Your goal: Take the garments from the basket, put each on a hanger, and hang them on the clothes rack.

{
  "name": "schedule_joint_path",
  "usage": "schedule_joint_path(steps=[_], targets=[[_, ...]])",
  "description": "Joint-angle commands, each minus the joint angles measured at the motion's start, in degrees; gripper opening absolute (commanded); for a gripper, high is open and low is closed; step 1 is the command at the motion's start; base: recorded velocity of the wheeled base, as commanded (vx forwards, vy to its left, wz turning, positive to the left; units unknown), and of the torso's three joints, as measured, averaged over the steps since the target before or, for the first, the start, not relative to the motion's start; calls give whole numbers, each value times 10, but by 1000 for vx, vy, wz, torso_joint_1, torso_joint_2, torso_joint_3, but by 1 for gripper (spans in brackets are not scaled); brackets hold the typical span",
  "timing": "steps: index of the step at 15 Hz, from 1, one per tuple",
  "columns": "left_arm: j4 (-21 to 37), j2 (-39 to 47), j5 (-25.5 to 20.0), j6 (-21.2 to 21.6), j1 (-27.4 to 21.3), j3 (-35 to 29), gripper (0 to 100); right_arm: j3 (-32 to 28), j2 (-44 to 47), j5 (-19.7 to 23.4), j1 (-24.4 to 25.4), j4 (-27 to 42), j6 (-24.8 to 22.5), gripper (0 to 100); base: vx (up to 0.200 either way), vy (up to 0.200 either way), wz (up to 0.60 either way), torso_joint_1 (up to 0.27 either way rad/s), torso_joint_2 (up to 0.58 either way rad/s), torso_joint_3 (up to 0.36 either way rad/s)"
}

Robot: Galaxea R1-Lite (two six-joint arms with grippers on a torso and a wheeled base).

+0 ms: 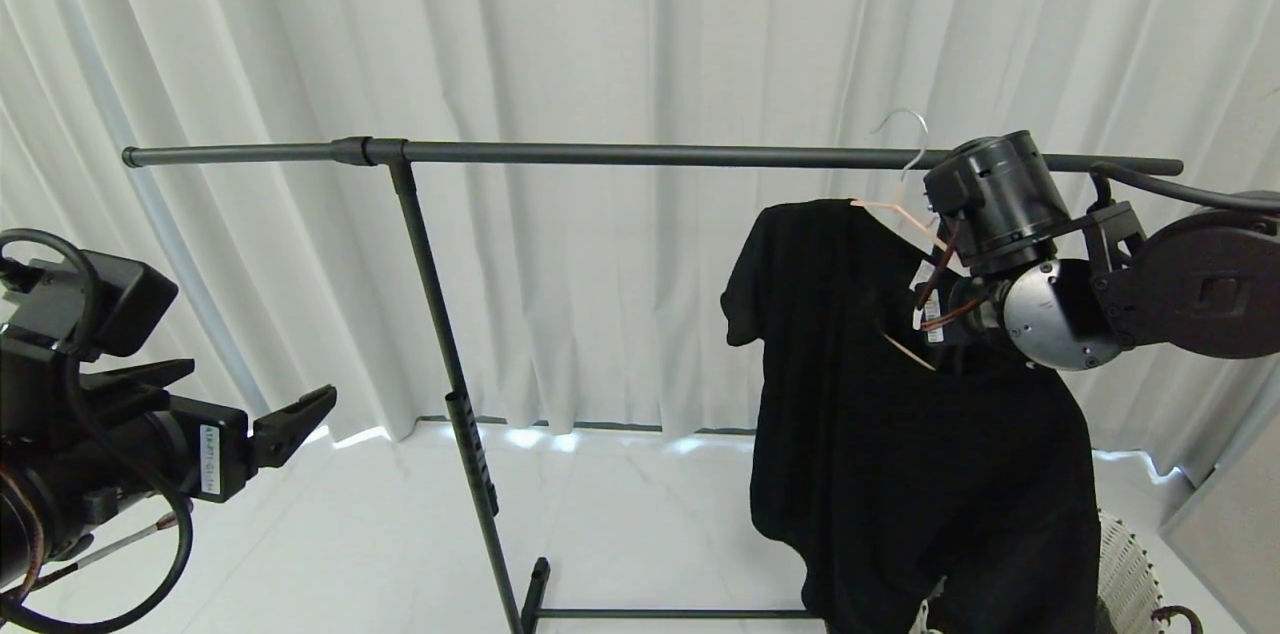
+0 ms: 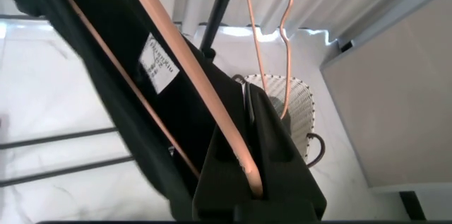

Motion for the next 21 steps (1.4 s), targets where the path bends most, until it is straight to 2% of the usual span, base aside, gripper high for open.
schedule_joint_path(steps=[1, 3, 7, 13, 15, 18, 21], targets=[[0, 2, 0, 0, -7, 1, 100, -1, -3, -6, -4, -1, 0, 0, 200, 0, 0, 2, 2, 7], [0, 3, 0, -1, -14, 5, 100, -1, -3, -22, -10, -1, 0, 0, 200, 0, 0, -10, 0, 5], [0, 5, -1, 0, -27, 5, 100, -1, -5, -22, -12, -1, 0, 0, 200, 0, 0, 4, 6, -1], [0, 1, -1, -3, -27, 10, 100, 1, -10, -23, -9, -1, -2, 0, 0, 0, 0, 0, 0, 0], [0, 2, -1, -2, -28, 16, 100, -6, 23, -23, -15, -2, -3, 0, 0, 0, 0, 0, 0, 0], [0, 1, -1, -2, -31, 26, 100, -46, 85, -24, -31, -2, -1, 0, 0, 0, 0, 0, 0, 0], [0, 1, -1, -2, -36, 27, 100, -114, 152, -30, -51, 0, -3, 0, 0, 0, 0, 0, 0, 0]])
